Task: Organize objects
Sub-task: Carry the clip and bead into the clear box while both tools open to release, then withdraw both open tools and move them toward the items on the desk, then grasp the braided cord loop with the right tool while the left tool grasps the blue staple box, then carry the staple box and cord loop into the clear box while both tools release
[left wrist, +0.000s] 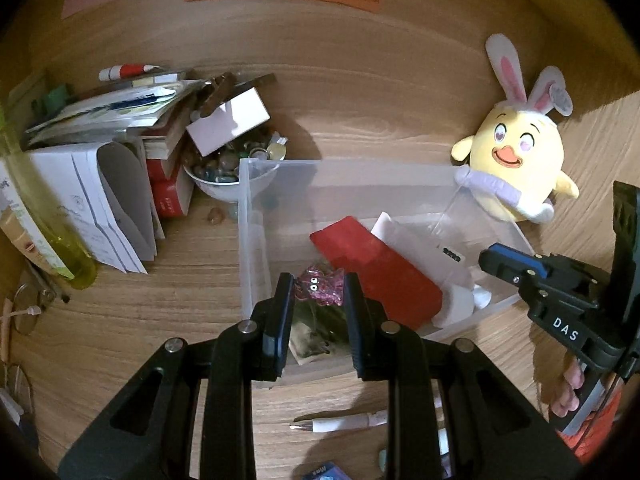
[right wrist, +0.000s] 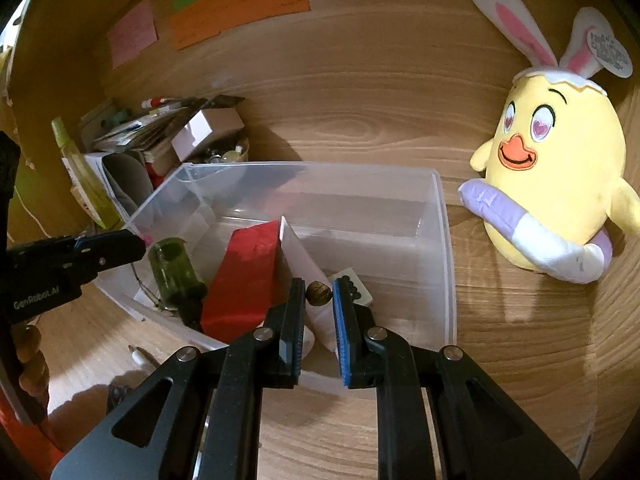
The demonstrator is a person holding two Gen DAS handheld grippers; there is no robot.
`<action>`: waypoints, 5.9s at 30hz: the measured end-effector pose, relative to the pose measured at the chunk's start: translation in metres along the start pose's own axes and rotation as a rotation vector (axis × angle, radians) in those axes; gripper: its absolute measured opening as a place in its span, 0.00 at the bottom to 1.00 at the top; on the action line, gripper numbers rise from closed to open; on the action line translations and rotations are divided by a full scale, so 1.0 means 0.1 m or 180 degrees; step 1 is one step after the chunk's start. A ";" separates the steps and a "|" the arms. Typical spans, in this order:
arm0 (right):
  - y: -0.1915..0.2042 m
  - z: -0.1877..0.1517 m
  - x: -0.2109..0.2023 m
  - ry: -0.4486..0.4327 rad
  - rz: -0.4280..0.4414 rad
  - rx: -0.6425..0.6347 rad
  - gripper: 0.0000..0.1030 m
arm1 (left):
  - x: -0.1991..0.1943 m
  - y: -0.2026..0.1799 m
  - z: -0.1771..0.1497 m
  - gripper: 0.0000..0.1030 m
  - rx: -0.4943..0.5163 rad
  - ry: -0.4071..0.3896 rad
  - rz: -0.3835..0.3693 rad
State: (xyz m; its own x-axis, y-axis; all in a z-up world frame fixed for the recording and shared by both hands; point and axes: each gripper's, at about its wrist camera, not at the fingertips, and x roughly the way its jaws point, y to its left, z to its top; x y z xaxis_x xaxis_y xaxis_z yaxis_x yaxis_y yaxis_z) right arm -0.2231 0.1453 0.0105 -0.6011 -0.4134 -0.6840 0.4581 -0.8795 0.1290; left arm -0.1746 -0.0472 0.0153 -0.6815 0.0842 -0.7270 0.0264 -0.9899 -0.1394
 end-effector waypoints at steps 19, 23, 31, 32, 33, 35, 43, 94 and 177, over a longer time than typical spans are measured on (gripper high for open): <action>0.11 0.03 -0.19 -0.0132 -0.0032 -0.0067 0.57 | -0.16 -0.16 0.01 0.55 0.0186 -0.0165 0.0079; 0.16 0.02 -0.35 -0.0239 -0.0055 -0.0087 0.63 | -0.31 -0.19 -0.01 0.68 0.0209 -0.0267 0.0102; 0.20 -0.18 -0.70 -0.0371 -0.0015 -0.0047 0.72 | -0.57 -0.18 -0.18 0.87 0.0205 -0.0333 0.0189; 0.20 -0.20 -0.71 -0.0361 -0.0017 -0.0042 0.72 | -0.59 -0.19 -0.20 0.88 0.0203 -0.0329 0.0192; 0.20 -0.23 -0.71 -0.0349 -0.0021 -0.0034 0.72 | -0.61 -0.18 -0.24 0.88 0.0204 -0.0320 0.0198; 0.21 -0.30 -0.73 -0.0303 -0.0009 -0.0013 0.72 | -0.64 -0.16 -0.32 0.89 0.0200 -0.0307 0.0231; 0.28 -0.55 -0.69 -0.0129 0.0085 -0.0031 0.72 | -0.49 -0.15 -0.64 0.92 0.0150 -0.0018 0.0241; 0.06 -1.37 -0.79 0.0496 -0.0137 0.0028 0.72 | -0.33 0.06 -1.35 0.91 0.0016 0.0440 0.0223; 0.43 -0.75 -0.95 -0.0338 0.0129 -0.0134 0.17 | -0.73 0.12 -1.06 0.26 0.0054 -0.0150 0.0511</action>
State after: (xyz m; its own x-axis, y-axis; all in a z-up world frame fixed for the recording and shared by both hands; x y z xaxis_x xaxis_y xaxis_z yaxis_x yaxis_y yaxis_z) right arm -0.0974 0.1639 0.0273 -0.6465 -0.4731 -0.5985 0.5092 -0.8518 0.1233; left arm -0.0466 -0.0528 -0.0045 -0.7032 -0.0801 -0.7065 0.1255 -0.9920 -0.0124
